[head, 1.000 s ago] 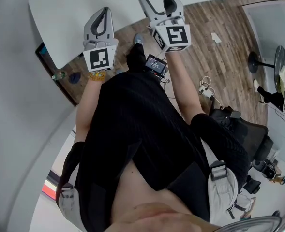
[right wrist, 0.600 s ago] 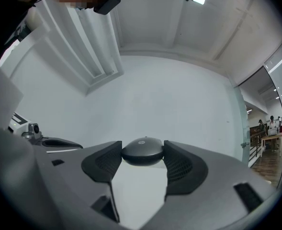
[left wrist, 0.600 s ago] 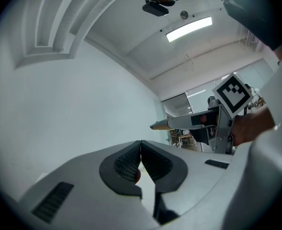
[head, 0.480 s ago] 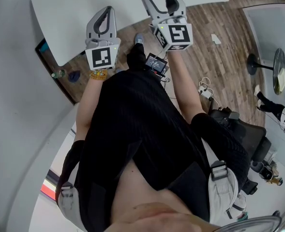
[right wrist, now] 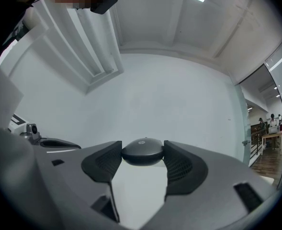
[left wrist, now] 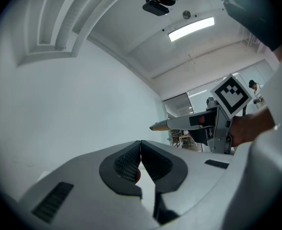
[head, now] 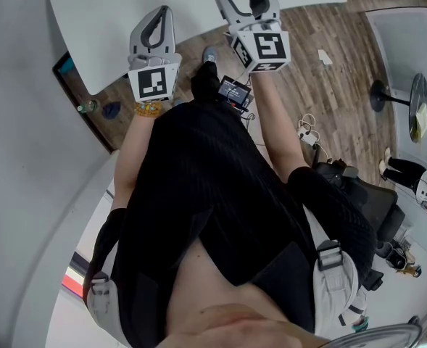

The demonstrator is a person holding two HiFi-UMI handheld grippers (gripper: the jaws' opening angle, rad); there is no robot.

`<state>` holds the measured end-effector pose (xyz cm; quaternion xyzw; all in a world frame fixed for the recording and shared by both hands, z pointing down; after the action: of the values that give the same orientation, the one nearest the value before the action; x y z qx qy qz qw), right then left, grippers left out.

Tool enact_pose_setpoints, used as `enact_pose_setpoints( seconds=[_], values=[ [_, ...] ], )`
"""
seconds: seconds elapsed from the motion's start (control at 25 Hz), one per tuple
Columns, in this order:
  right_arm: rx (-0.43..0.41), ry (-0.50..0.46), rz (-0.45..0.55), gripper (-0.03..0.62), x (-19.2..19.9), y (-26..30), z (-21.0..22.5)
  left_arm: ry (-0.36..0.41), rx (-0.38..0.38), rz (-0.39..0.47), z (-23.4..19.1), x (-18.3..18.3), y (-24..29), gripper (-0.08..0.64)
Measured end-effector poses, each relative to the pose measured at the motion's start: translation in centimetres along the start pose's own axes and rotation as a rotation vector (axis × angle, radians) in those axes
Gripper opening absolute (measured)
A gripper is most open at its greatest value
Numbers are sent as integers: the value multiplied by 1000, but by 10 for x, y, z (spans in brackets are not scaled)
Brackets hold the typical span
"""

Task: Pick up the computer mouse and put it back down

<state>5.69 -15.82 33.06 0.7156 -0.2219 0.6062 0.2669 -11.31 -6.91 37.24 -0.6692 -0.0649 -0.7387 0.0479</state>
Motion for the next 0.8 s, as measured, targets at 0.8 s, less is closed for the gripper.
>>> enact_pose_setpoints(
  seconds=[0.8],
  values=[
    [-56,25,-33,281,13,17,-15,-11,-59,-15,-14,7,-15,14]
  ],
)
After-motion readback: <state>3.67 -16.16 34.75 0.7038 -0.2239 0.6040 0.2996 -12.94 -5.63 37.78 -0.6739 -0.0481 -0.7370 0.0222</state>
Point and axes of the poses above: the fingertips, and each gripper's own axes: y forward along the fingers, z to its right, x out of its underside, the point moved 7 cm from there along -y, backward along the fingers, and after that the axes turned 12 degrees about -z, right-handed, at the moved point
